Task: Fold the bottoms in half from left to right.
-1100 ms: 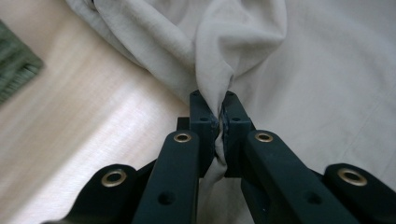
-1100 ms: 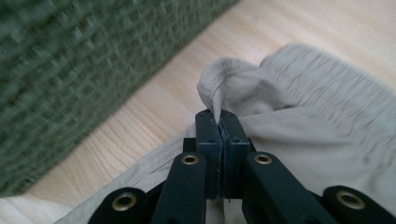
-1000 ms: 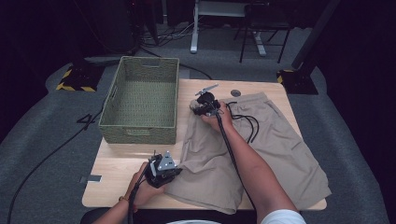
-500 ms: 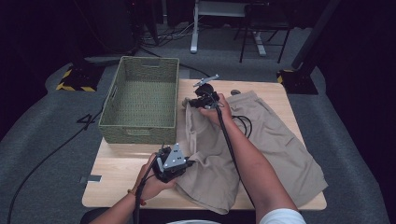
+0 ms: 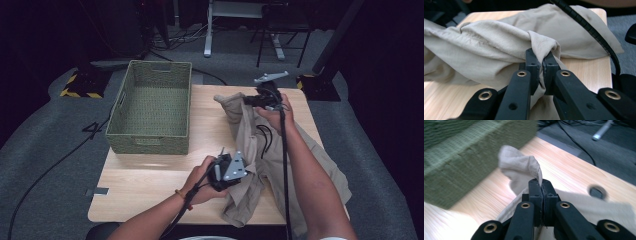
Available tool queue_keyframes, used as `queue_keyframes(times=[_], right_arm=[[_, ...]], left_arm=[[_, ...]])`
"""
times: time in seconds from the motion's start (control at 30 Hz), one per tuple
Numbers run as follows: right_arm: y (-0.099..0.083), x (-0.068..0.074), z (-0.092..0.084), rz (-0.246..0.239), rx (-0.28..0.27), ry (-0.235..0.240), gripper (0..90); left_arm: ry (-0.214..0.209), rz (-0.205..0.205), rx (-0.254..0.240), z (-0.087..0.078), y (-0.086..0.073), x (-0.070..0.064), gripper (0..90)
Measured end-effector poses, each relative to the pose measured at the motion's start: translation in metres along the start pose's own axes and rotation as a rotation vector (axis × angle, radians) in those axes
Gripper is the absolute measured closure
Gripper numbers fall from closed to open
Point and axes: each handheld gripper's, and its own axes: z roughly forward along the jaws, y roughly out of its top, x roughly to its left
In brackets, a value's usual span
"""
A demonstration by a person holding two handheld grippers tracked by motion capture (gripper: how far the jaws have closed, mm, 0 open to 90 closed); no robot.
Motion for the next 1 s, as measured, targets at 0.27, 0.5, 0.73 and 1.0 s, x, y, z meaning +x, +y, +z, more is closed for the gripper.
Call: queue_keyframes(times=[0.27,0.5,0.73,1.0], right_arm=[[-0.072,-0.062,-0.001,0.157,0.127,-0.103,89.0],[-0.122,-0.084,0.021,0.198,0.255,-0.139,88.9],[-0.136,-0.085,0.034,0.193,0.294,-0.136,88.9],[-0.123,-0.050,0.047,0.117,0.330,-0.096,88.9]], left_arm=[[-0.092,0.038,0.160,0.066,0.006,-0.011,86.6],[-0.165,0.037,0.296,0.110,-0.008,-0.016,86.6],[-0.190,0.004,0.342,0.110,-0.020,-0.008,86.7],[-0.177,0.001,0.412,0.071,-0.050,0.012,86.9]])
